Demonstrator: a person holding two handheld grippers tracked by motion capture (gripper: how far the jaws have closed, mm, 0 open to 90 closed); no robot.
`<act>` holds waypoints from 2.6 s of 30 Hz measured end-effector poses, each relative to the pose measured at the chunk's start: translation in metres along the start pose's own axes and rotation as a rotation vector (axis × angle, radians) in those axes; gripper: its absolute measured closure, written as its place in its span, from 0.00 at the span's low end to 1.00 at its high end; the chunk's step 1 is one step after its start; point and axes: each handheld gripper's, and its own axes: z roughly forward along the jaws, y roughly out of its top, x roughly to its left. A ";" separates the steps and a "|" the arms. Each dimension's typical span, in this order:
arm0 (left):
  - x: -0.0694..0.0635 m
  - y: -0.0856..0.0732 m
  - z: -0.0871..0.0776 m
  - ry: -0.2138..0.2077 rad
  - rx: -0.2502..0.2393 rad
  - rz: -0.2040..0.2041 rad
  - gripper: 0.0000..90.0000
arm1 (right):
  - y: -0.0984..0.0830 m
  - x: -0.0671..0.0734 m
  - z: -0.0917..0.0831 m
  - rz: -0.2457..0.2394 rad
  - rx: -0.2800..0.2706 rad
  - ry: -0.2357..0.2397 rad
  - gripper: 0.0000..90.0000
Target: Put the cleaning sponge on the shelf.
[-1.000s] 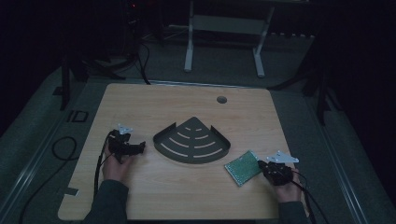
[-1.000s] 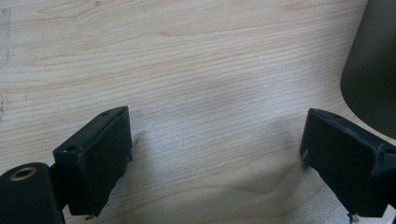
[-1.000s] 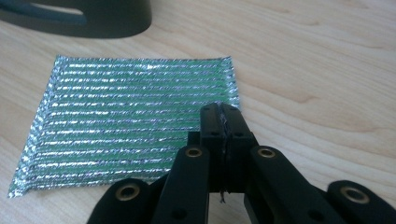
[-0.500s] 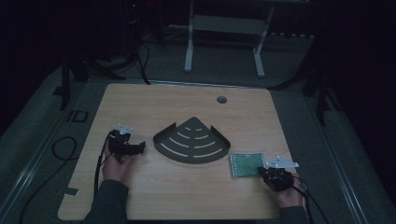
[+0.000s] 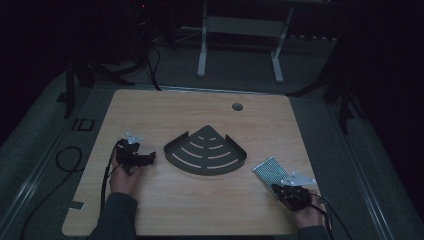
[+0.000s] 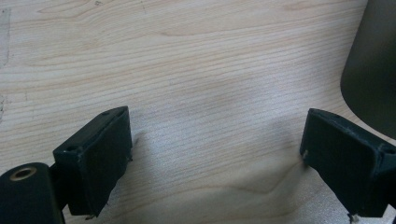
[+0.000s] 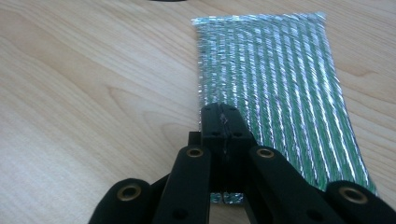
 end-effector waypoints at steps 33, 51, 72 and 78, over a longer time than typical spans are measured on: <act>0.000 0.000 0.000 0.000 0.000 0.000 0.11 | 0.031 -0.030 -0.013 -0.030 0.106 -0.017 0.86; 0.000 0.000 0.000 0.000 0.000 0.000 0.11 | 0.041 -0.069 0.007 0.171 0.283 0.073 0.82; 0.000 0.000 0.000 0.000 0.000 0.000 0.11 | 0.048 -0.081 0.023 0.203 0.424 0.135 0.86; 0.000 0.000 0.000 0.000 0.000 0.000 0.11 | 0.050 -0.080 0.026 0.207 0.450 0.149 0.92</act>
